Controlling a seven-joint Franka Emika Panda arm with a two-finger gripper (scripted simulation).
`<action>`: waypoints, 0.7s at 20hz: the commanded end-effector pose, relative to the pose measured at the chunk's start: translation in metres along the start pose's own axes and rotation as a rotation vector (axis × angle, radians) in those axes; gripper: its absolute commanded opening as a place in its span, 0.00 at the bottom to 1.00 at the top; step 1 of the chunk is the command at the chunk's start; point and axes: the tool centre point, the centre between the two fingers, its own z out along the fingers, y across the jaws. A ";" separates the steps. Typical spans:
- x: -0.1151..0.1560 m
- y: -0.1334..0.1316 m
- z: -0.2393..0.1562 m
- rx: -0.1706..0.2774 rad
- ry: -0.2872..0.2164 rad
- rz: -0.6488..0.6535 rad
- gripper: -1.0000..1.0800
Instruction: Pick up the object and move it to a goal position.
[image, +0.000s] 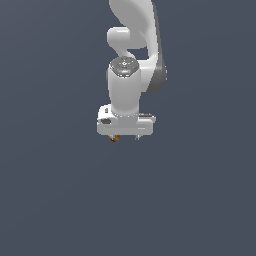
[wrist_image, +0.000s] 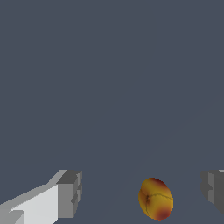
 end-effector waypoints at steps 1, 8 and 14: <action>0.000 0.000 0.000 0.000 0.000 0.000 0.96; 0.000 0.000 0.000 0.000 0.000 0.000 0.96; 0.001 0.006 -0.002 -0.005 0.006 0.006 0.96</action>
